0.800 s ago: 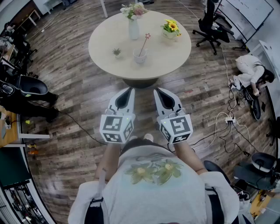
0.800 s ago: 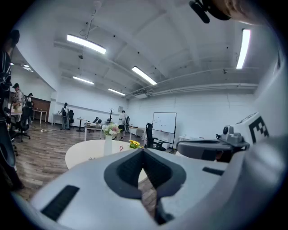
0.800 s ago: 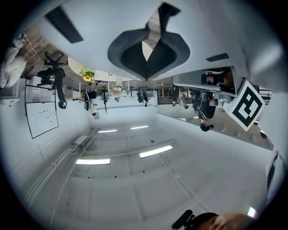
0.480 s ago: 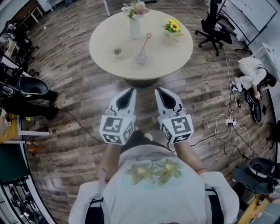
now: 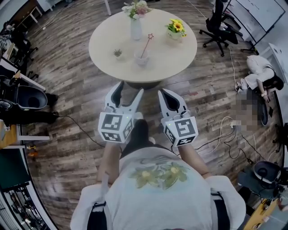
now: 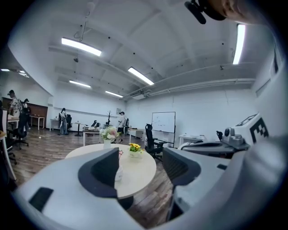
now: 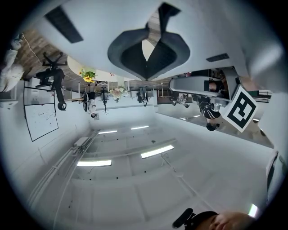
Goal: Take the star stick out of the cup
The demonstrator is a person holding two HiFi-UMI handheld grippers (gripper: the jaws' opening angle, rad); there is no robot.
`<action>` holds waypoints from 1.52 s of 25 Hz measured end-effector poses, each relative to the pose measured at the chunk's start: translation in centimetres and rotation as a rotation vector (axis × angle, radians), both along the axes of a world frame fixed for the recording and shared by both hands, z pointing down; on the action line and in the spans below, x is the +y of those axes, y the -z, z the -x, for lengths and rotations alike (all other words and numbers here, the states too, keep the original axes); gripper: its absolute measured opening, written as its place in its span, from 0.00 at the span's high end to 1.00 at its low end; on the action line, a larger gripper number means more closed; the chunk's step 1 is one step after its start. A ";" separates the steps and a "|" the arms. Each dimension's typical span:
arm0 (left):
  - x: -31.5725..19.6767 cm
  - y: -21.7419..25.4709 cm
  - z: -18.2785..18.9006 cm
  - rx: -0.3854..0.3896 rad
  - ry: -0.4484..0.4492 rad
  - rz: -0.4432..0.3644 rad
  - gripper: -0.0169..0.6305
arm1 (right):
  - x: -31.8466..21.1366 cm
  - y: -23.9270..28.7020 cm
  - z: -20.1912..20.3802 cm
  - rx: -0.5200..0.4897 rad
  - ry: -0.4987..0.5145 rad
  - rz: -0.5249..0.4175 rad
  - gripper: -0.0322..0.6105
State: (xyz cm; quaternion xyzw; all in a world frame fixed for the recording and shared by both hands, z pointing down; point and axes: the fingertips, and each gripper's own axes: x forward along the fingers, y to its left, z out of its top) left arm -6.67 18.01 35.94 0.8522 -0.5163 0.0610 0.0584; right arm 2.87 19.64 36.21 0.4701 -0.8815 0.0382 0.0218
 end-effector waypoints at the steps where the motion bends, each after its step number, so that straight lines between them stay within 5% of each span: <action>1: -0.3 0.0 -0.1 -0.007 -0.008 0.004 0.52 | -0.1 -0.1 -0.1 0.000 -0.003 0.002 0.92; 18: -5.7 -1.1 0.7 -0.050 -0.002 0.011 0.47 | -4.4 -1.4 0.3 0.008 -0.002 0.044 0.92; 38: -19.7 0.1 2.1 -0.053 -0.061 -0.031 0.47 | -18.2 -1.9 1.3 0.002 -0.050 0.107 0.92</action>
